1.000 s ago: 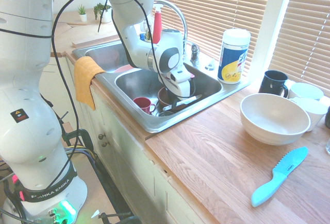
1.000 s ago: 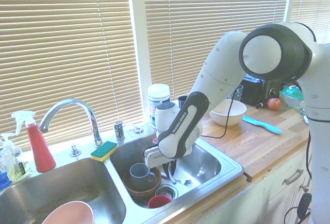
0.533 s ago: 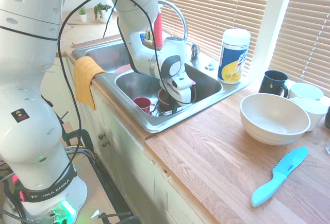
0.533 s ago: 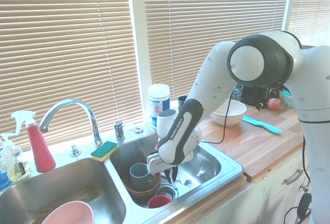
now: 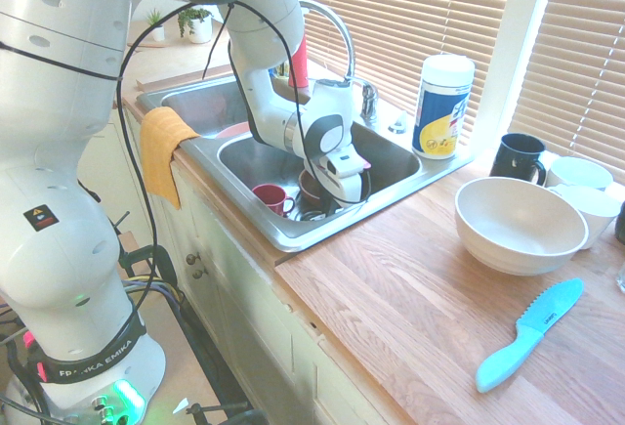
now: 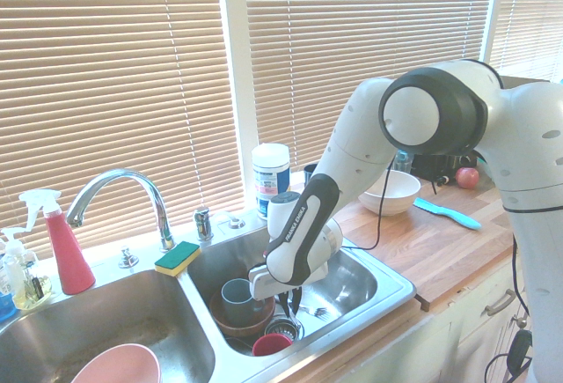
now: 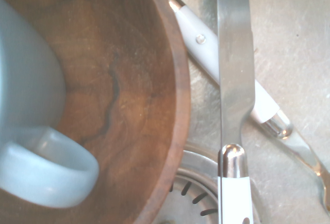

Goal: Put the knife into the sink

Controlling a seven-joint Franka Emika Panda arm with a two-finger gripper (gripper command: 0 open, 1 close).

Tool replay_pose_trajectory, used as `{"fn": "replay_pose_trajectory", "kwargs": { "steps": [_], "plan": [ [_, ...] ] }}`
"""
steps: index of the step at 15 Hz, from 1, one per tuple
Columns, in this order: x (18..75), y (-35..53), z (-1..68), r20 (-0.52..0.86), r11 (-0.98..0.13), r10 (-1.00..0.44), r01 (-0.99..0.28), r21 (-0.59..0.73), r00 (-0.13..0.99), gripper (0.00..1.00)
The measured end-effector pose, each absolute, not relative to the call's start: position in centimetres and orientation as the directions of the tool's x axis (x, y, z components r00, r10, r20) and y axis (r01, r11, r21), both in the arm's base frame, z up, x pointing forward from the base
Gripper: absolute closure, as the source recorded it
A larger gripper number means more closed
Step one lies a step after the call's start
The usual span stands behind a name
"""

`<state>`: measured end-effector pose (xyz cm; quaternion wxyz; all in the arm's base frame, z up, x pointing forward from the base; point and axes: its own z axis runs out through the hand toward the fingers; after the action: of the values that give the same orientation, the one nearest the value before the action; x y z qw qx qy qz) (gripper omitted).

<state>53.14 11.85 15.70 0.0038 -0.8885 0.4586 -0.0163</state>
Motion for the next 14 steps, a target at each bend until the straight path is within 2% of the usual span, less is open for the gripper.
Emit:
{"fn": "replay_pose_trajectory", "kwargs": {
  "steps": [14],
  "plan": [
    [53.22, 12.19, 16.17, 0.041, -0.588, -0.809, -0.808, -0.025, 0.587, 0.0]
  ]
}}
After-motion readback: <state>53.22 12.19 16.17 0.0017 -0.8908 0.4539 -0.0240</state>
